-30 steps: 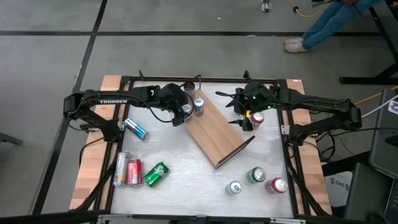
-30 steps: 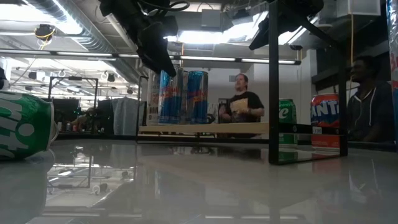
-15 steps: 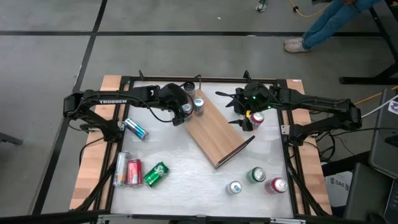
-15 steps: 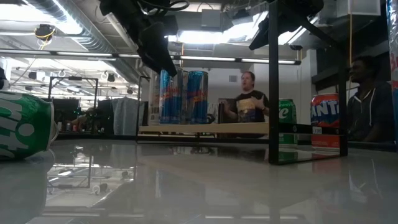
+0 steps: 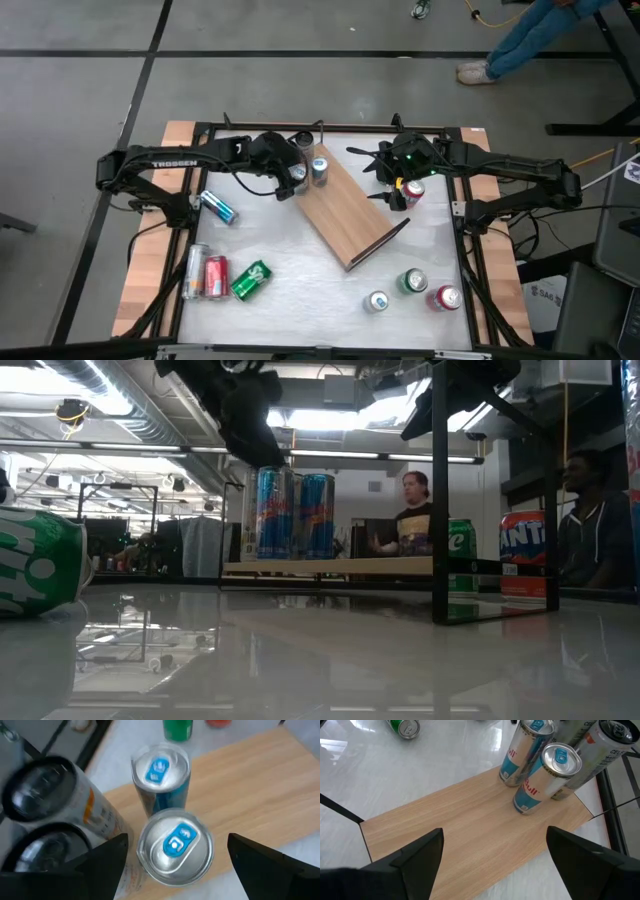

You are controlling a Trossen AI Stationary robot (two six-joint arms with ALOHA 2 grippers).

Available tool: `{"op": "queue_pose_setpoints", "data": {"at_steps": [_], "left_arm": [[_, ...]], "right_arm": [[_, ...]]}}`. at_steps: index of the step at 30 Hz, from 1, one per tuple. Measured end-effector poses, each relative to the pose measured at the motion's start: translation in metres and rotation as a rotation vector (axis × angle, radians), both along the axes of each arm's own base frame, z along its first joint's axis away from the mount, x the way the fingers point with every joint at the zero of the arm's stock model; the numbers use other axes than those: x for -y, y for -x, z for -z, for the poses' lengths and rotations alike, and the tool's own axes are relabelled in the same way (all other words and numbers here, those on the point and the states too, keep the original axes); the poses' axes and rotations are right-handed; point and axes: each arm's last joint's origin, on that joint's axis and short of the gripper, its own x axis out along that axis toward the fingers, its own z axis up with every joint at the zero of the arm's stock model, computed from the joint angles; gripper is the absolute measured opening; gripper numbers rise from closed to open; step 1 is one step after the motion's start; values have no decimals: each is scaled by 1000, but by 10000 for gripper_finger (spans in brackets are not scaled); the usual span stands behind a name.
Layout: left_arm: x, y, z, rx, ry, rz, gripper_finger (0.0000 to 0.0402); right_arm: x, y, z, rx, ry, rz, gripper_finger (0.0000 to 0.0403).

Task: Place canned beverage on shelf
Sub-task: Put the top blue soda can on the shelf aligned with the other blue soda can

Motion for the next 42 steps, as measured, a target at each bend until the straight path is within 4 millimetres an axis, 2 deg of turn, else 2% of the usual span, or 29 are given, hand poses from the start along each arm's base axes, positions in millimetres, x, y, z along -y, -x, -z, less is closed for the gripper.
{"op": "queue_pose_setpoints", "data": {"at_steps": [8,15,23,28,35,42], "left_arm": [[17,11,-21,93,29,31,331],[43,12,-21,75,113,187,331],[61,10,-9,-12,96,201,331],[64,7,14,-75,86,179,331],[61,8,39,-118,82,161,331],[50,5,42,-68,20,95,331]], "right_arm": [[0,0,1,-6,-1,-1,342],[0,0,1,-7,-1,0,342],[0,0,0,-6,-2,-1,342],[0,0,0,-7,-2,0,342],[0,0,1,-7,-2,-1,342],[0,0,1,-7,-2,-1,342]]}}
